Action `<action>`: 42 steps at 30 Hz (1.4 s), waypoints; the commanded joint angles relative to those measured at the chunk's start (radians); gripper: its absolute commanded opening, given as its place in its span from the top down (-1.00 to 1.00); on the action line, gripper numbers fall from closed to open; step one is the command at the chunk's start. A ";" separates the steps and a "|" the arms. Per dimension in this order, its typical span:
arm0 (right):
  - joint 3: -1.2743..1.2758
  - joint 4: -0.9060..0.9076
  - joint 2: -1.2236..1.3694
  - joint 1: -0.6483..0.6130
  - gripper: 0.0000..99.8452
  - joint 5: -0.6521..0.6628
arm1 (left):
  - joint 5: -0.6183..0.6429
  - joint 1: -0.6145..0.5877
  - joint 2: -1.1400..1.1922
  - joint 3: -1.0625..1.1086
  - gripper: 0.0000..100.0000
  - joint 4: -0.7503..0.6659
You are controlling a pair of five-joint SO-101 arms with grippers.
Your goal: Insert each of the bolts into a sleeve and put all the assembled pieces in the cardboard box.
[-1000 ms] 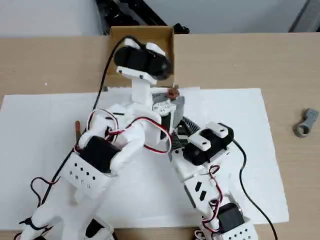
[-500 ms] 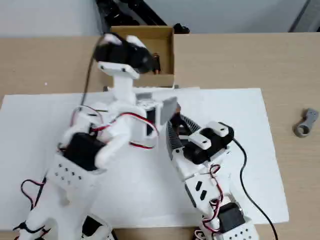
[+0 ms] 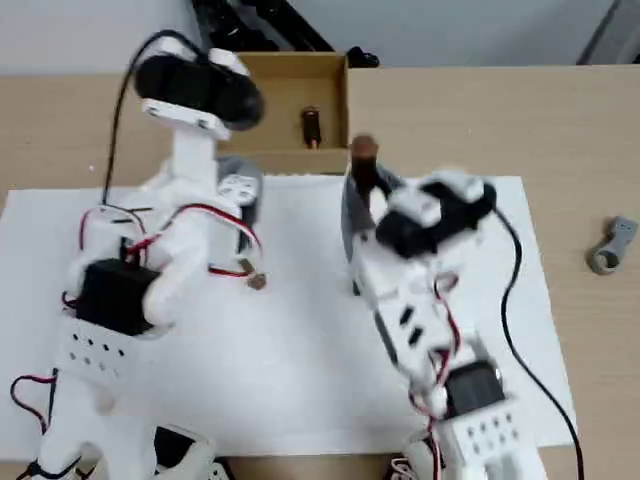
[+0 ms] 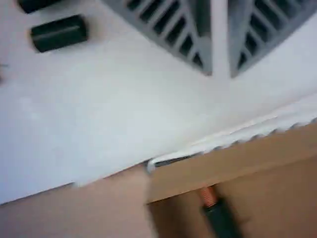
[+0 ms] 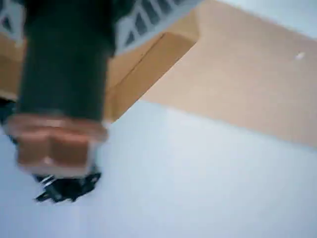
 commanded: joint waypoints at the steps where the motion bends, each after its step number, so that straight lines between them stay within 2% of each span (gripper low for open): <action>1: -0.147 -0.143 0.239 0.044 0.99 0.005 | -0.011 -0.087 -0.020 -0.025 0.99 0.072; 10: -0.358 -0.427 0.723 0.058 0.99 0.005 | -0.112 -0.241 -0.048 0.125 0.99 0.127; 25: -1.005 -0.440 1.491 0.059 0.99 0.005 | -0.115 -0.249 -0.322 0.305 0.99 0.120; 33: -1.138 -0.403 1.653 0.058 0.98 0.005 | -0.107 -0.249 -0.334 0.312 0.99 0.123; 36: -1.165 -0.325 1.672 0.062 0.82 -0.008 | -0.107 -0.249 -0.333 0.312 0.99 0.121; 39: -1.181 -0.282 1.673 0.070 0.65 -0.083 | -0.106 -0.249 -0.322 0.312 0.99 0.120; 42: -1.201 -0.266 1.672 0.071 0.68 -0.098 | -0.071 -0.250 -0.264 0.309 0.99 0.124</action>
